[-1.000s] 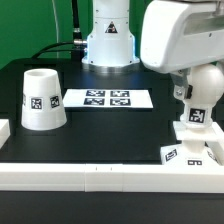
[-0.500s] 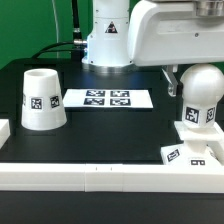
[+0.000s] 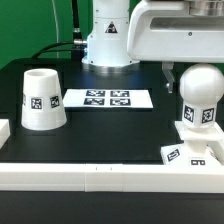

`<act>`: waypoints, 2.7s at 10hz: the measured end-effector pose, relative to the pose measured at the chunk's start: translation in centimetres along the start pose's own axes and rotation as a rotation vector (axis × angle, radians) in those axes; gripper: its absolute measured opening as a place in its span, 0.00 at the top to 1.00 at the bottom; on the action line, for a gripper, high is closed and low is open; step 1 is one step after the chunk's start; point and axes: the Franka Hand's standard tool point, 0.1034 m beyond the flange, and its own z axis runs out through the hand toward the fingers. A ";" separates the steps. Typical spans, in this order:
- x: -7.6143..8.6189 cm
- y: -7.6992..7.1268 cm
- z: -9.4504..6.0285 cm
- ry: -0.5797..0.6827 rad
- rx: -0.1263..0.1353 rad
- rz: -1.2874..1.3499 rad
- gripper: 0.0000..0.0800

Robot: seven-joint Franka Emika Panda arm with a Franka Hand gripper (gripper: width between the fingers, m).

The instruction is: Assemble lamp

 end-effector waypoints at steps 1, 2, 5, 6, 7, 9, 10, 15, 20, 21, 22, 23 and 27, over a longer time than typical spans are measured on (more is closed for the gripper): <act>0.0 0.0 0.0 0.000 0.001 0.037 0.28; 0.0 0.0 0.0 -0.002 0.004 0.131 0.28; -0.1 -0.1 0.1 -0.011 0.014 0.421 0.28; -0.1 0.0 0.1 -0.018 0.027 0.524 0.28; -0.1 0.1 0.2 -0.021 0.037 0.627 0.28; -0.1 0.1 0.2 -0.040 0.055 0.827 0.28; -0.1 0.0 0.2 -0.051 0.062 0.919 0.28; -0.3 -0.6 0.2 -0.084 0.088 1.167 0.28; -0.4 -0.6 0.2 -0.080 0.090 1.011 0.13; -0.4 -0.7 0.2 -0.071 0.089 0.891 0.13; -0.5 -0.9 0.1 -0.063 0.087 0.756 0.13; -0.5 -0.9 0.1 -0.058 0.088 0.650 0.13; -0.5 -0.9 0.2 -0.046 0.094 0.365 0.13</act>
Offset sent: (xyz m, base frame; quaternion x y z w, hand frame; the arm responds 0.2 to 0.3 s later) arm -0.0053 0.0065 -0.0018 -0.0012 0.0011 0.2164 0.9763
